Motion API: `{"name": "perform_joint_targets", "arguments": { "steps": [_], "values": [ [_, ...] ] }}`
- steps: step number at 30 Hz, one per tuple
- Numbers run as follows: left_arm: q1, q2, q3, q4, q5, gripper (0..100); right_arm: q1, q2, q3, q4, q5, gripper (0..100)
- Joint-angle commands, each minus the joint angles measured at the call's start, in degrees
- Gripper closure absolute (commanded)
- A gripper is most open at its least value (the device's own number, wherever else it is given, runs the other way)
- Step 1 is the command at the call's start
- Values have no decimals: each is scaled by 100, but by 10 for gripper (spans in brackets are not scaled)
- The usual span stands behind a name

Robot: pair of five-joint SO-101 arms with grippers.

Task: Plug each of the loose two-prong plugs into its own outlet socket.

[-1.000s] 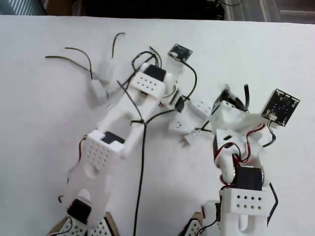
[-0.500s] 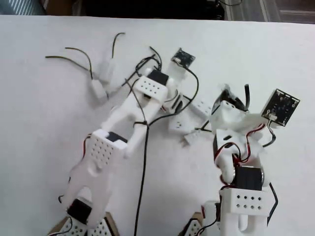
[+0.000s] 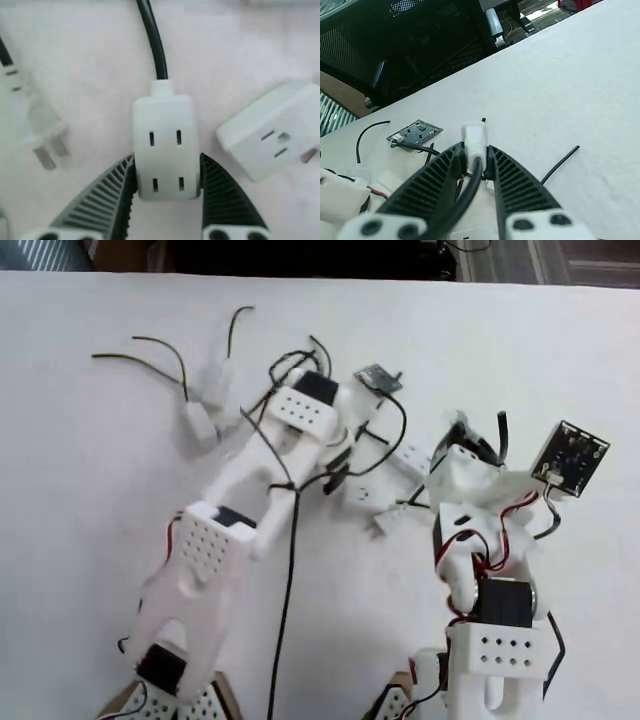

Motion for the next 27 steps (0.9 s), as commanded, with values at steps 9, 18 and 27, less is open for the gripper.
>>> {"name": "perform_joint_targets", "arguments": {
  "steps": [9,18,27],
  "values": [
    [-725,-1429,-167,905,-44,978,-479,-31,-141,-75,273,981],
    [-804,-3248,1793,571,-44,978,-620,-31,-123,-75,299,981],
    [-901,-5710,5512,-1371,9,978,-673,-31,-114,-75,299,981]
  ]
}}
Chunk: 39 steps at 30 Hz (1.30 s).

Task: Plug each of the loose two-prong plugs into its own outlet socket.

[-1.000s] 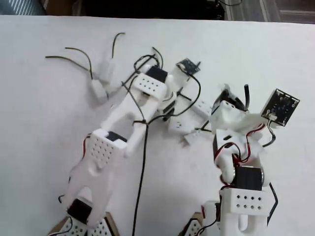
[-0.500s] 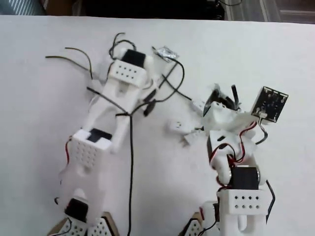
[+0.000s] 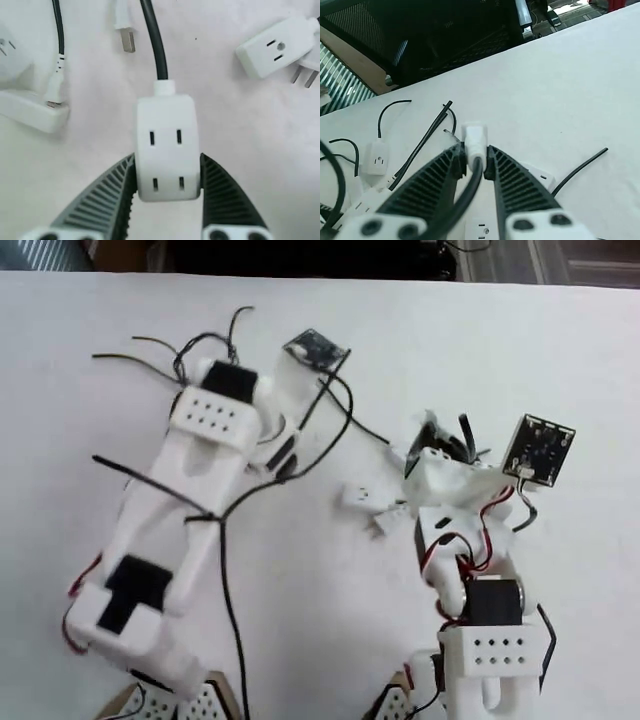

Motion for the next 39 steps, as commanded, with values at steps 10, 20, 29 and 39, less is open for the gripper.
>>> {"name": "perform_joint_targets", "arguments": {
  "steps": [10,20,29,39],
  "values": [
    [-338,-1701,3947,-3033,-1002,977,-233,-31,-44,-75,53,981],
    [-338,-1692,4721,-3938,-352,826,-242,-31,26,-92,308,981],
    [-409,-2035,4703,-3833,53,691,-356,-31,44,-84,369,981],
    [-1077,-3829,4651,-2778,44,631,-690,-22,132,-66,703,980]
  ]
}}
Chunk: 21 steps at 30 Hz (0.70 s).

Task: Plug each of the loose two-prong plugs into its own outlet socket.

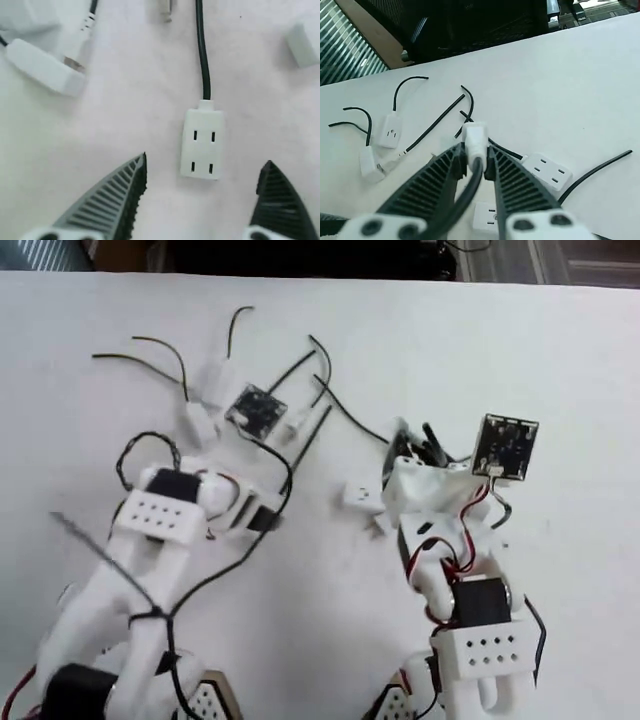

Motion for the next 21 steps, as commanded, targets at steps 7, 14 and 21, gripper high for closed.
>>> {"name": "perform_joint_targets", "arguments": {
  "steps": [7,14,21],
  "values": [
    [-1754,-1604,237,853,97,631,-1314,-31,-18,374,1152,980],
    [-2870,-2853,1626,264,105,631,-2396,558,-53,391,1741,981],
    [-3275,-3960,2787,-167,651,631,-3002,2440,-712,-198,1837,981]
  ]
}}
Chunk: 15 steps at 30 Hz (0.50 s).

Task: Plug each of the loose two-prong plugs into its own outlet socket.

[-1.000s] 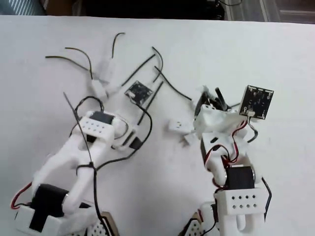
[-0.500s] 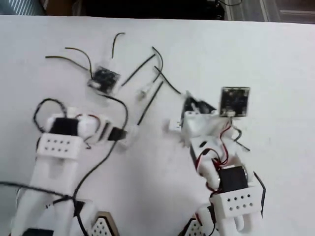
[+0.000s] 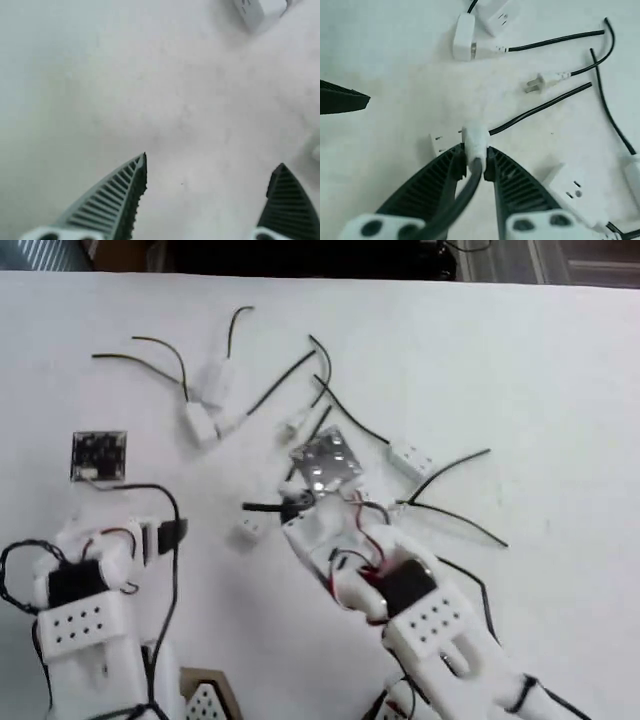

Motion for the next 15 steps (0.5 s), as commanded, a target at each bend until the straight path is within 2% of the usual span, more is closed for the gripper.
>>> {"name": "perform_joint_targets", "arguments": {
  "steps": [1,5,15],
  "values": [
    [-92,-514,290,-220,202,631,-259,840,-642,-251,53,981],
    [-92,-708,510,-229,193,631,-497,1613,-1073,-251,18,980],
    [-101,-716,580,-229,193,631,-514,2686,-1653,-189,255,980]
  ]
}}
